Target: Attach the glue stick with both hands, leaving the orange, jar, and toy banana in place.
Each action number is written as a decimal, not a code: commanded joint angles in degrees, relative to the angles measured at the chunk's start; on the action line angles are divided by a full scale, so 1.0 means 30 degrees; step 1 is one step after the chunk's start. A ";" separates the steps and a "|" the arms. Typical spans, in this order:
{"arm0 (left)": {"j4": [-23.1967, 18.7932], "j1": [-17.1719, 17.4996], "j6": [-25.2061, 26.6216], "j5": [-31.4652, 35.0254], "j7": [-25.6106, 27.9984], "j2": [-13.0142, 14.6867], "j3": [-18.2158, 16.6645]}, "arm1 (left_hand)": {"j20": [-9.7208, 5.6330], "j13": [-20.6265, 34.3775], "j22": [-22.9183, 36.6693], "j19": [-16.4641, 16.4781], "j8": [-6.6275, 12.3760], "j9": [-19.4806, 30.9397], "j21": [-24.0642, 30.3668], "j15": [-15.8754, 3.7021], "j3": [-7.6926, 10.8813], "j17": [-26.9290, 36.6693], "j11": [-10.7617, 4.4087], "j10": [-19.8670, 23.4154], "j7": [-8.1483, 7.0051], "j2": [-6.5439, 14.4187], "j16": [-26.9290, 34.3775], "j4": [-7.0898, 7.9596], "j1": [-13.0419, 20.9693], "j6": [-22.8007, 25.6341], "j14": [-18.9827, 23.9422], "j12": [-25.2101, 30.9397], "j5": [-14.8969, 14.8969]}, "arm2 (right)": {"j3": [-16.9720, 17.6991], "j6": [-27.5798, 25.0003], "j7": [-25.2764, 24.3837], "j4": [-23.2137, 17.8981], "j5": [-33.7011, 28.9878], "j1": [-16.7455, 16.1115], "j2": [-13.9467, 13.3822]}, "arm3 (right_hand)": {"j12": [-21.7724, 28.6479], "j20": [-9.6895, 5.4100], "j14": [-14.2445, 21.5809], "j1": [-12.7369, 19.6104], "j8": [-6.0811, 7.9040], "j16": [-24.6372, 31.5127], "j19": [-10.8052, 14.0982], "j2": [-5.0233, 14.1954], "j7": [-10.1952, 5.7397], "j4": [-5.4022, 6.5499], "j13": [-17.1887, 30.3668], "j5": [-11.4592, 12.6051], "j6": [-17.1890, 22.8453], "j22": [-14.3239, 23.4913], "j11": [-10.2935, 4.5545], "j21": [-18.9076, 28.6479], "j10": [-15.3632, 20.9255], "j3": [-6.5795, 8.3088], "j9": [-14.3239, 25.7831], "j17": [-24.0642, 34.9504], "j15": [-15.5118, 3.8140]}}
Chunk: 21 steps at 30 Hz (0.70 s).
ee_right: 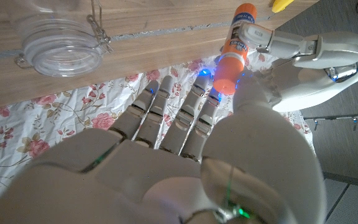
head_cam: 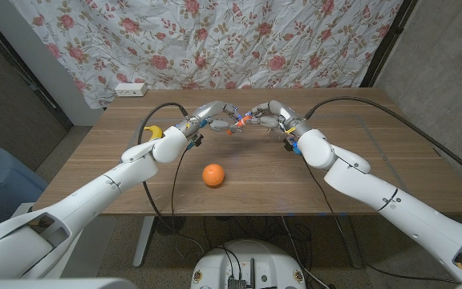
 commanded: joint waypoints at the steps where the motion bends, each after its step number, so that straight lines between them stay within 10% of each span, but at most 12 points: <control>1: 0.0335 -0.0114 -0.0039 -0.0084 0.0025 -0.0114 0.0021 | -0.1092 0.0088 0.0072 0.0096 0.0193 0.0046 0.0108 -0.2920 0.0030 0.0050 -0.0110 0.0054 -0.0625 0.1342 0.0121 0.0068 0.1189 0.1360 -0.0019 0.0122 0.0075 | -0.0026 -0.0221 0.0287 0.0009 -0.0022 0.0082 -0.0070 | -0.0121 0.0282 -0.0333 -0.0568 -0.0435 -0.0238 -0.0103 -0.0325 0.0034 0.0153 0.0054 0.0066 -0.0716 0.0117 0.0014 -0.0022 -0.0716 -0.0294 -0.0008 -0.0053 -0.2415; 21: 0.0313 -0.0036 -0.0021 -0.0185 -0.0060 -0.0009 0.0028 | -0.1099 0.0088 0.0072 0.0111 0.0195 0.0047 0.0113 -0.2910 -0.0019 0.0052 -0.0107 0.0062 -0.0615 0.1348 0.0125 0.0095 0.1145 0.1357 -0.0007 0.0125 0.0068 | -0.0049 -0.0205 0.0600 0.0238 0.0143 0.0329 -0.0090 | -0.0165 0.0745 -0.1794 -0.1564 -0.1855 -0.1252 -0.0898 -0.1405 0.0065 0.0220 0.0090 0.1240 -0.3378 0.0086 0.0018 -0.0145 -0.3480 -0.1174 0.0016 -0.0194 -0.1819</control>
